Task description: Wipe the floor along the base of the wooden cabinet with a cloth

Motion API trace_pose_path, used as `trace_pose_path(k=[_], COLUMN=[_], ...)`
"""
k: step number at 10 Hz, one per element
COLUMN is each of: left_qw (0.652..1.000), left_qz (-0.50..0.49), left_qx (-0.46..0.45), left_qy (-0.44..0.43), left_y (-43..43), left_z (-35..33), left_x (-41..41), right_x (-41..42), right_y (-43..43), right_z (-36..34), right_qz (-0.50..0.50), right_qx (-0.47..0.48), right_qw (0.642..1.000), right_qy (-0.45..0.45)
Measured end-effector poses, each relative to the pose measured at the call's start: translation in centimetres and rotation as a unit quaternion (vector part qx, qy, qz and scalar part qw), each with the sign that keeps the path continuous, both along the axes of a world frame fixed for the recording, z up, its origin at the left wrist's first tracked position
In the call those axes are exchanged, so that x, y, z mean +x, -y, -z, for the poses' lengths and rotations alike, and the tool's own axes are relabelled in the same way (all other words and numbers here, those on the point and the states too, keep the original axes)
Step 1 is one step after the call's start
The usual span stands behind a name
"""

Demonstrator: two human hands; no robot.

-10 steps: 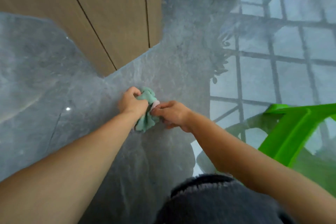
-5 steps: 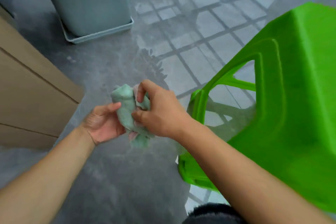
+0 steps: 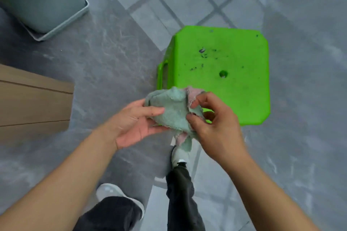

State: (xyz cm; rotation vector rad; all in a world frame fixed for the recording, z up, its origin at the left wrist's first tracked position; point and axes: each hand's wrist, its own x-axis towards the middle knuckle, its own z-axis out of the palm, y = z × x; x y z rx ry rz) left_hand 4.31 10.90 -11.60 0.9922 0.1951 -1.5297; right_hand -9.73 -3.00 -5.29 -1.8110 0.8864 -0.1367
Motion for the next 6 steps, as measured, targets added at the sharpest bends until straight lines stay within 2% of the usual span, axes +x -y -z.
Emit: trace_pose_path(k=[1, 2, 3, 4, 5, 6], left_qw=[0.991, 0.965, 0.891, 0.815, 0.79, 0.837], left_qz=[0.008, 0.031, 0.071, 0.118, 0.2, 0.211], left_qx=[0.099, 0.201, 0.307, 0.365, 0.395, 0.362], left_qy=[0.086, 0.168, 0.327, 0.433, 0.424, 0.352], left_y=[4.7, 7.9, 9.0, 9.4, 9.6, 8.0], left_z=[-2.2, -0.5, 1.8, 2.0, -0.4, -6.2], left_x=[-1.1, -2.4, -3.6, -4.1, -4.5, -4.5], right_x=[-0.5, -0.2, -0.7, -0.7, 1.6, 2.3], right_y=[4.2, 6.4, 6.3, 7.0, 8.0, 7.6], right_z=[0.1, 3.4, 6.7, 8.0, 5.3, 0.2], right_qz=[0.029, 0.0, -0.125, -0.169, -0.26, -0.349], right_qx=[-0.056, -0.114, -0.141, -0.158, -0.13, -0.166], right_qw=[0.997, 0.989, 0.977, 0.966, 0.936, 0.861], right_qy=[-0.051, -0.093, -0.1, -0.115, -0.196, -0.331])
